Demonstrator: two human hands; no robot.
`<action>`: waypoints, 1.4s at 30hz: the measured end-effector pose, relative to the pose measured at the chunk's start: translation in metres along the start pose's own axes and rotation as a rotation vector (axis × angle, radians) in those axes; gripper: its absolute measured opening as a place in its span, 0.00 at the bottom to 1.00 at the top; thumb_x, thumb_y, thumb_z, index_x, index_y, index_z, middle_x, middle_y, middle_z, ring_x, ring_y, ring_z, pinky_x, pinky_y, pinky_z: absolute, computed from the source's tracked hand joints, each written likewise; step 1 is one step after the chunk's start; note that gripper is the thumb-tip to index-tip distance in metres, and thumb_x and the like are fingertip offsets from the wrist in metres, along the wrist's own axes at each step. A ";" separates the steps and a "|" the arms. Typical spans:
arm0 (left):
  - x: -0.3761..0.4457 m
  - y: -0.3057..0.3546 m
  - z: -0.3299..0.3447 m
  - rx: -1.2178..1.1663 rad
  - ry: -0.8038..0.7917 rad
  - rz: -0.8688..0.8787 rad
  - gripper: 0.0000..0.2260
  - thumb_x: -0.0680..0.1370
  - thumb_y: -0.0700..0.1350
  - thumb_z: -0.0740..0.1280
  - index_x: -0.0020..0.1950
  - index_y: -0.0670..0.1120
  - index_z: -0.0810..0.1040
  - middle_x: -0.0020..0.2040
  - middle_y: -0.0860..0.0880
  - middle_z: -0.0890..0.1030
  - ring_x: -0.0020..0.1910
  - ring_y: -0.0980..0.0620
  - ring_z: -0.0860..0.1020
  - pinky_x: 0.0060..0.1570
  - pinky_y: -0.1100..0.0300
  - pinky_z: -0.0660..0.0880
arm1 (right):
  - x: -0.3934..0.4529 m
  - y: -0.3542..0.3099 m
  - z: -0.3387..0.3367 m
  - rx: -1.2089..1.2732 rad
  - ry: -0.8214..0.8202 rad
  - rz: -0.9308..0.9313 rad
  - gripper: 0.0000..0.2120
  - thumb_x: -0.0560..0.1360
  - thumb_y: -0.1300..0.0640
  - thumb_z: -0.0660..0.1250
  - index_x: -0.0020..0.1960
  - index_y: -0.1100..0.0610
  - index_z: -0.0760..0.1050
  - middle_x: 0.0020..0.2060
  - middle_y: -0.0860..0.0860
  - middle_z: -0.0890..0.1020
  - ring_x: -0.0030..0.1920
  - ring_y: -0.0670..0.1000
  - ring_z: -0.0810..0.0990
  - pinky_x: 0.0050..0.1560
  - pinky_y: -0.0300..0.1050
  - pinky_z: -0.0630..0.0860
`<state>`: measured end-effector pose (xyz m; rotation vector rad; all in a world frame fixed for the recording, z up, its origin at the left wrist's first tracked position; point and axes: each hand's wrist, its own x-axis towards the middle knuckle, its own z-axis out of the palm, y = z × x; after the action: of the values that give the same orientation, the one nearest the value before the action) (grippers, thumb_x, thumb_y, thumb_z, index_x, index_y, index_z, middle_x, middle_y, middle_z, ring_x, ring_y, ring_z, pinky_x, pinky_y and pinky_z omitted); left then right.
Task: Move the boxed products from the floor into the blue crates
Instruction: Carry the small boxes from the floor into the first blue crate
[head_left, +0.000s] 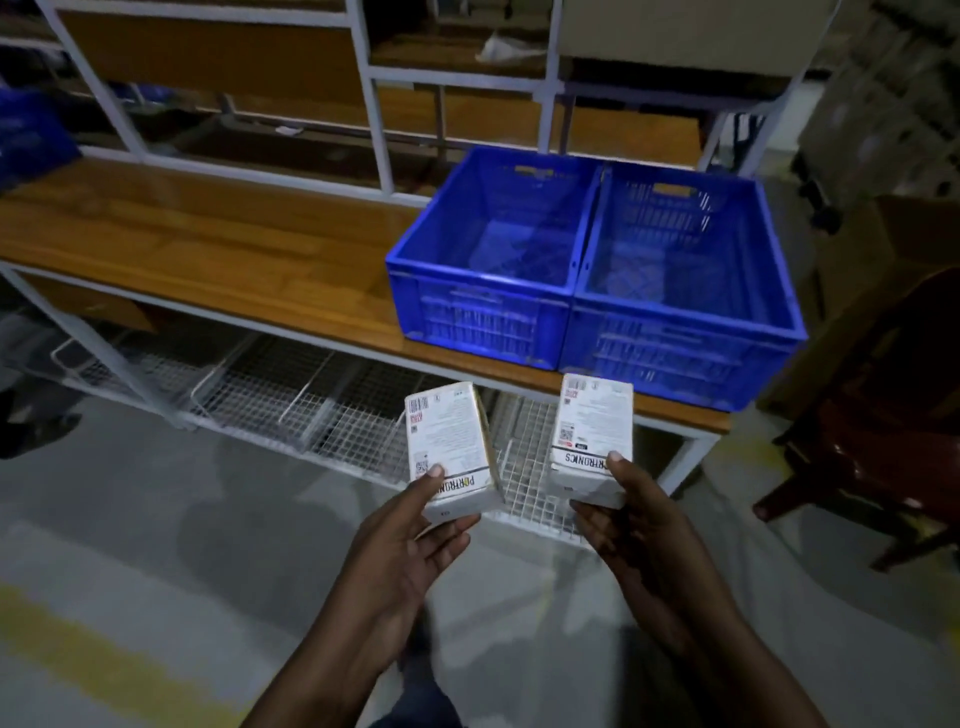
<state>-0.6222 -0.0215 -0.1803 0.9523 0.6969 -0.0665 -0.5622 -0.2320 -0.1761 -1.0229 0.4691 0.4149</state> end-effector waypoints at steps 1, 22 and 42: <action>0.018 0.012 0.004 -0.003 -0.013 0.001 0.22 0.73 0.51 0.72 0.64 0.43 0.81 0.61 0.39 0.84 0.61 0.39 0.83 0.64 0.50 0.76 | 0.014 -0.007 0.011 0.004 0.002 -0.010 0.18 0.75 0.52 0.72 0.63 0.56 0.82 0.57 0.55 0.87 0.61 0.57 0.83 0.70 0.54 0.74; 0.331 0.272 0.057 0.088 -0.179 0.093 0.20 0.78 0.47 0.71 0.68 0.40 0.79 0.57 0.42 0.87 0.53 0.45 0.84 0.63 0.48 0.76 | 0.371 -0.132 0.232 -0.227 0.145 -0.028 0.15 0.76 0.53 0.74 0.56 0.63 0.82 0.45 0.59 0.84 0.42 0.56 0.80 0.41 0.45 0.78; 0.421 0.240 0.153 0.175 -0.050 -0.054 0.09 0.81 0.44 0.68 0.59 0.41 0.80 0.48 0.43 0.87 0.45 0.47 0.82 0.50 0.54 0.80 | 0.496 -0.155 0.236 -0.216 -0.068 0.261 0.21 0.77 0.41 0.68 0.58 0.57 0.79 0.44 0.53 0.85 0.41 0.51 0.82 0.40 0.44 0.78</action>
<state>-0.1303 0.1061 -0.1900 1.0958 0.6784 -0.2009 -0.0280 -0.0414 -0.2363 -1.1555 0.5060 0.7442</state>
